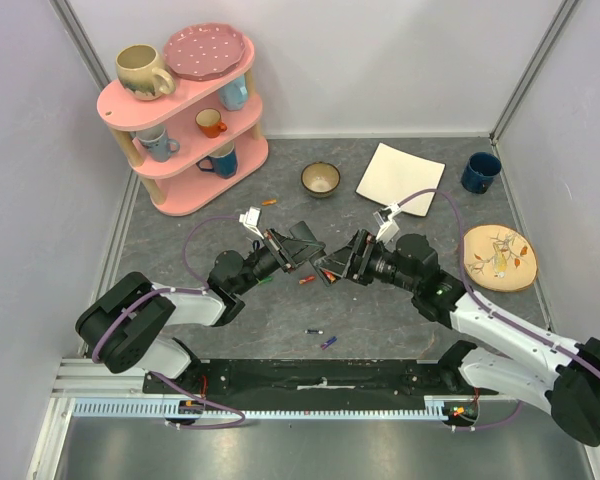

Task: Load the batteries into the remote control
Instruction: Load the battery into the remote control.

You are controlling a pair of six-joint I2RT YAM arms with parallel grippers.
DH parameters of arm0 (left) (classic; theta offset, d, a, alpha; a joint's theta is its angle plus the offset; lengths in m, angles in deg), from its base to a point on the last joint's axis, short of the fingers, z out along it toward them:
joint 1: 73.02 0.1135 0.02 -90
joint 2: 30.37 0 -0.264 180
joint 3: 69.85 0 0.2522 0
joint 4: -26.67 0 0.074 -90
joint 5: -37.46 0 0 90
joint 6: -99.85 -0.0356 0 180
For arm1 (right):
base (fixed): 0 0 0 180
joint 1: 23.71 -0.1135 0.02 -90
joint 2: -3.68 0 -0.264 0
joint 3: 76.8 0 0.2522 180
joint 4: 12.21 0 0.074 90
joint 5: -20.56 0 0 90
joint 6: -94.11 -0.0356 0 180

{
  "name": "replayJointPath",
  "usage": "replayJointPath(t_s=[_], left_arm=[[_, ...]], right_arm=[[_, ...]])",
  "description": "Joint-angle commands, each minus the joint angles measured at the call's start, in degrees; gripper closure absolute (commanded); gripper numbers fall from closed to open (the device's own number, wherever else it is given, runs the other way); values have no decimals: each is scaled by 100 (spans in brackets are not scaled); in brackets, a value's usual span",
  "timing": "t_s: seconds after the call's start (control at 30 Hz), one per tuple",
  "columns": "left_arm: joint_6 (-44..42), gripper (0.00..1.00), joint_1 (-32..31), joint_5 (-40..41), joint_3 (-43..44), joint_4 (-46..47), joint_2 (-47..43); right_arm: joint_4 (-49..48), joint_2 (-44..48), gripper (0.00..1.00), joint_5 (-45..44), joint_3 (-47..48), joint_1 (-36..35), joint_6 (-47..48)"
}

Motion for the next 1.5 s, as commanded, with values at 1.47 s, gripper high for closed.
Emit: replayJointPath(t_s=[1.47], left_arm=[[462, 98, 23, 361, 1185, -2359, -337]], right_arm=[[4673, -791, 25, -3060, 3691, -1740, 4754]])
